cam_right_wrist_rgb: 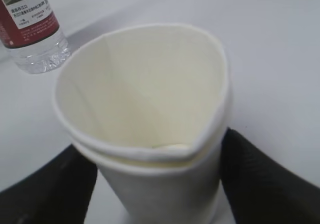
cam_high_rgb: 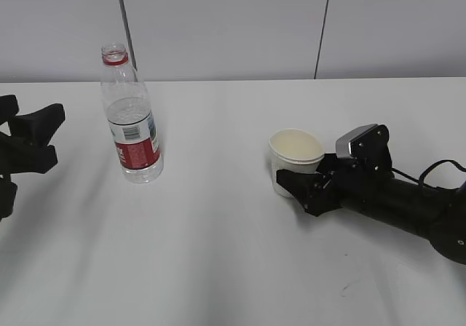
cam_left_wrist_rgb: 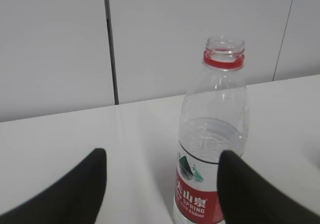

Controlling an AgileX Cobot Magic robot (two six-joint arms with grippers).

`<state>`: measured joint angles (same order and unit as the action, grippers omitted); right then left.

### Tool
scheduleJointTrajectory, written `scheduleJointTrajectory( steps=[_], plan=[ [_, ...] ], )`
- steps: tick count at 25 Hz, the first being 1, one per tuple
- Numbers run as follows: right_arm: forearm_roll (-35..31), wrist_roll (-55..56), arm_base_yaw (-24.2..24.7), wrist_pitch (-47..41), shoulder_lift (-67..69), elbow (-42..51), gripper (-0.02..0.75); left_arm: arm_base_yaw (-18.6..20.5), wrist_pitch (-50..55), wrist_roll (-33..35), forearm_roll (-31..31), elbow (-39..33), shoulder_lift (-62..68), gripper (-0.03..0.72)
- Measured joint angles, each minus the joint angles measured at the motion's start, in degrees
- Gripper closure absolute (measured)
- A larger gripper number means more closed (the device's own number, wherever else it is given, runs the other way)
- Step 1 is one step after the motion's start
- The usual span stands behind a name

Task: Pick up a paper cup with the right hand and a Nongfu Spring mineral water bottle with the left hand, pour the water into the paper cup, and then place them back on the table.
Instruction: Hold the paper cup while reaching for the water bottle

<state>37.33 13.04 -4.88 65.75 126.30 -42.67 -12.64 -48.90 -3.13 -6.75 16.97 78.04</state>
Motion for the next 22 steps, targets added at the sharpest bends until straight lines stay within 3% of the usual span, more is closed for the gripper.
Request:
scheduleJointTrajectory(
  steps=[5,12,16,22],
  plan=[
    [-0.22,0.0,0.0,0.0,0.0,0.0,0.218,0.0,0.22,0.0,-0.67,0.0,0.0,0.252],
    [-3.7,0.04,0.0,0.0,0.0,0.0,0.228,0.0,0.17,-1.31,-6.13,0.0,2.34,0.227],
    [-4.46,0.04,0.0,0.0,0.0,0.0,0.228,0.0,-5.91,-1.45,-5.75,0.05,7.15,0.174],
    [-4.46,0.04,0.0,0.0,0.0,0.0,0.229,0.0,-15.22,-1.45,-5.51,1.84,19.4,0.155]
  ],
)
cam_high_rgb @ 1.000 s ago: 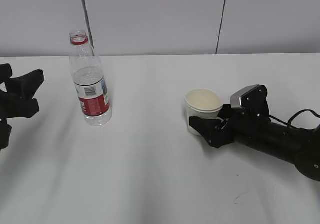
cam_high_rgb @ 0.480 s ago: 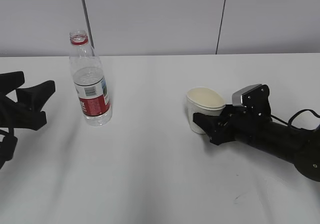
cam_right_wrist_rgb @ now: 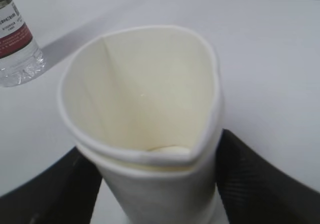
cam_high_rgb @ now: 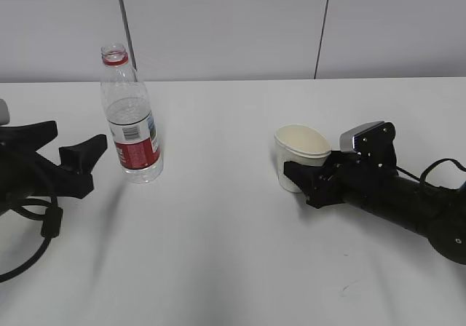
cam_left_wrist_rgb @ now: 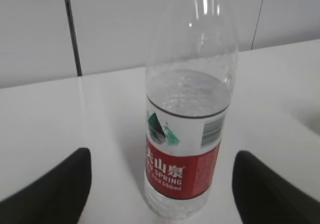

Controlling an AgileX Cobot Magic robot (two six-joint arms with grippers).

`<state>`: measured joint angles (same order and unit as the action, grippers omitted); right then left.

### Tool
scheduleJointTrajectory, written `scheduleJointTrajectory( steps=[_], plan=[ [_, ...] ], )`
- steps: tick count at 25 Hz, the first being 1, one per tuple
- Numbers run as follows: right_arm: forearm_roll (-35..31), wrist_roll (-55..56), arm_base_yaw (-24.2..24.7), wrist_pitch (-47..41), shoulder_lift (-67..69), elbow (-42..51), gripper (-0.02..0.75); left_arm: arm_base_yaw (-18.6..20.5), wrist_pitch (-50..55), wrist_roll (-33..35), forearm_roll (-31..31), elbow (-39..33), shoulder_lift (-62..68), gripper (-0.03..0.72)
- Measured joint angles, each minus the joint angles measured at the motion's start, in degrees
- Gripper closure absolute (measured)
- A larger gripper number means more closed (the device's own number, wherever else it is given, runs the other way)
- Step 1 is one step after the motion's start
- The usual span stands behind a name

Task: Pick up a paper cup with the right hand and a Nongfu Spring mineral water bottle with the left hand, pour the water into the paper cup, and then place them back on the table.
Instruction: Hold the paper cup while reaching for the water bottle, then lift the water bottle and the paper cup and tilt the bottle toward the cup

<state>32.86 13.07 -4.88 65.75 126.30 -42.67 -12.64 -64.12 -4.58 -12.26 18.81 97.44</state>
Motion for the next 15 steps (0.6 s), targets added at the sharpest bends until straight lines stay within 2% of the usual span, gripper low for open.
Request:
scheduleJointTrajectory(
  steps=[9,15],
  plan=[
    [0.0,0.12,0.0,0.0,0.0,0.0,0.23,-2.61,-1.03,-0.01,-0.13,7.99,12.15,0.153],
    [0.0,0.12,0.0,0.0,0.0,0.0,0.23,-2.77,-1.08,-0.01,0.59,14.56,17.96,0.153]
  ],
)
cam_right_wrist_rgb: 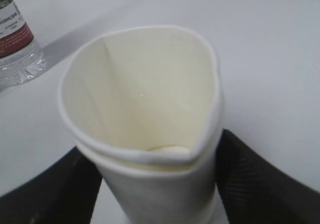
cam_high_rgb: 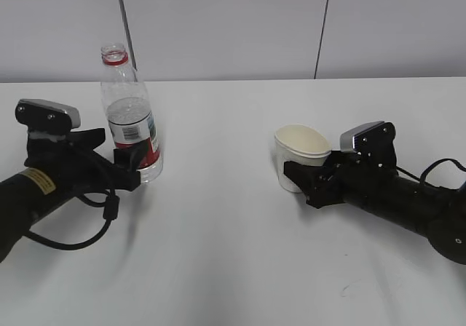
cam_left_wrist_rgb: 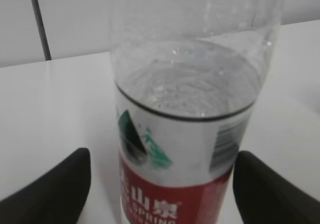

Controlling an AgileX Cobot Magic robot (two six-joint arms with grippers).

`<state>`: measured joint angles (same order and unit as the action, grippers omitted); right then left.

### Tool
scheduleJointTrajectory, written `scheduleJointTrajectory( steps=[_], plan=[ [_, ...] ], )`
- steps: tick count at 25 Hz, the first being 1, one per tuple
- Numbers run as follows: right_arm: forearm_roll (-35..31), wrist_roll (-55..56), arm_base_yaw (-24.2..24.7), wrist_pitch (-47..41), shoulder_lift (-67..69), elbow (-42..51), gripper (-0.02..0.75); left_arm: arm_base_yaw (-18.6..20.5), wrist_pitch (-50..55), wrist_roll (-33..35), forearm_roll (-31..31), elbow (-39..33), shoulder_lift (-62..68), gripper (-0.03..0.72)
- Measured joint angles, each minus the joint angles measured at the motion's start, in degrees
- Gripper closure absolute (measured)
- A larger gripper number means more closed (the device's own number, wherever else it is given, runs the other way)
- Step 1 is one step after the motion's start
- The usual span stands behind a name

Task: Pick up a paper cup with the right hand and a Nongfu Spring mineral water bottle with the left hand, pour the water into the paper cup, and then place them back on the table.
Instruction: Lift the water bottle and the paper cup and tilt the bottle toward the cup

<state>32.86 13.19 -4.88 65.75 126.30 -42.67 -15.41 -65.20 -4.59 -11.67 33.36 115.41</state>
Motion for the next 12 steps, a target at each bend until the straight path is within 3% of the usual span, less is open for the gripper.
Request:
scheduleJointTrajectory(
  steps=[12],
  plan=[
    [0.0,0.0,0.0,0.0,0.0,0.0,0.23,0.0,-0.02,-3.09,-1.15,9.93,5.13,0.154]
  ],
)
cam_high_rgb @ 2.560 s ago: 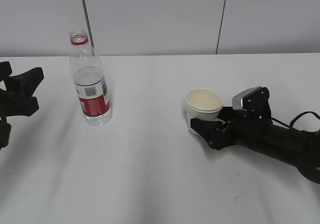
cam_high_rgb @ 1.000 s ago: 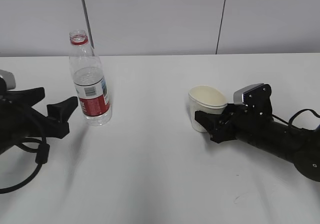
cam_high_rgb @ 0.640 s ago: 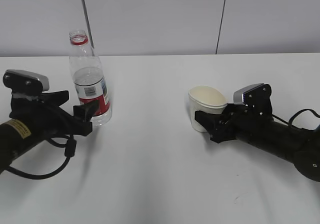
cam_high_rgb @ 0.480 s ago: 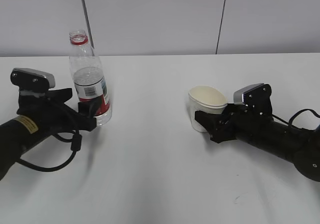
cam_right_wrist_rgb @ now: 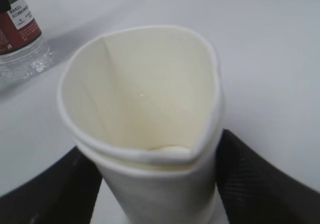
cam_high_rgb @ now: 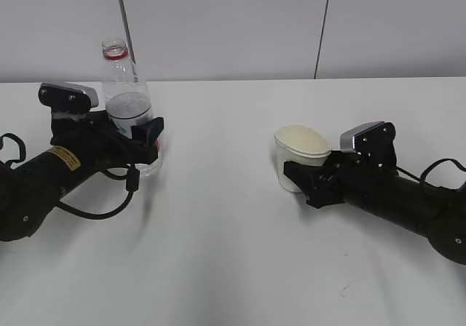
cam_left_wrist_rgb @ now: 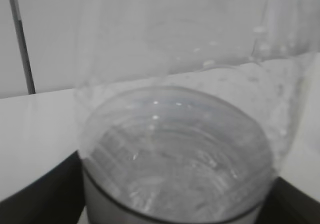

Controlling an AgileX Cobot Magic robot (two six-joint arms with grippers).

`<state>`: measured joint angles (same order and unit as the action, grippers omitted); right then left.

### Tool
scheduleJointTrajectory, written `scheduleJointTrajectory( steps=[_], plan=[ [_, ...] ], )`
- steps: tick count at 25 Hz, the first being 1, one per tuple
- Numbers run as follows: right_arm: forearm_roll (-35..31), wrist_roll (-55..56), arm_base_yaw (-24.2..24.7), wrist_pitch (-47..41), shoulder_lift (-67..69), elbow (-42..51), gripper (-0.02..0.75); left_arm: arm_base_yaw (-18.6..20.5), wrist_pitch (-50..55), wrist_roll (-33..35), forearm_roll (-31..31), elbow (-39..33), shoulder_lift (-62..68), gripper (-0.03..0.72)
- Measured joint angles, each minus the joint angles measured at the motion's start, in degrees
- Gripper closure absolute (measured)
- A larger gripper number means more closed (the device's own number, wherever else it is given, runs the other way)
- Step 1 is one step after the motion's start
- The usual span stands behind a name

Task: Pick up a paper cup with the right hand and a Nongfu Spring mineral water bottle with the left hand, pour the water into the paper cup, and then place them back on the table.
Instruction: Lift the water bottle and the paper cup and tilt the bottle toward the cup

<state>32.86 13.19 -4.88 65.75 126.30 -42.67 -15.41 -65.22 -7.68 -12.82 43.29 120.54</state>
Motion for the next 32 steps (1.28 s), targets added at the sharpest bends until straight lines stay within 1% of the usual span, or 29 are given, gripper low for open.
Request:
scheduleJointTrajectory(
  steps=[3,6,8,12,17,21,26,29,32],
  plan=[
    [0.0,0.0,0.0,0.0,0.0,0.0,0.23,0.0,0.0,0.0,-0.37,0.04,0.06,0.186],
    [0.0,0.0,0.0,0.0,0.0,0.0,0.23,0.0,0.0,0.0,-0.72,0.04,0.06,0.254],
    [0.0,0.0,0.0,0.0,0.0,0.0,0.23,0.0,0.0,0.0,-1.08,0.04,0.09,0.277],
    [1.03,0.0,0.0,0.02,0.0,0.0,0.23,0.0,0.0,0.0,-1.41,0.04,0.09,0.286],
    [6.08,0.0,0.0,0.26,0.0,0.0,0.23,0.0,0.54,0.35,-1.75,0.04,-0.32,0.288],
    [9.08,0.19,0.0,0.42,0.0,-0.03,0.23,0.0,4.1,4.57,-3.69,0.04,-2.27,0.29],
    [13.24,3.72,-0.28,0.31,0.04,-1.26,0.23,0.0,9.51,8.96,-5.09,0.04,-4.9,0.29],
    [14.69,5.08,-1.94,0.06,0.04,-2.59,0.23,0.0,12.71,11.66,-5.66,-0.01,-6.74,0.29],
    [15.6,5.91,-4.47,-2.24,-1.4,-3.53,0.23,0.0,15.84,14.25,-6.38,-0.01,-8.81,0.291]
  ],
)
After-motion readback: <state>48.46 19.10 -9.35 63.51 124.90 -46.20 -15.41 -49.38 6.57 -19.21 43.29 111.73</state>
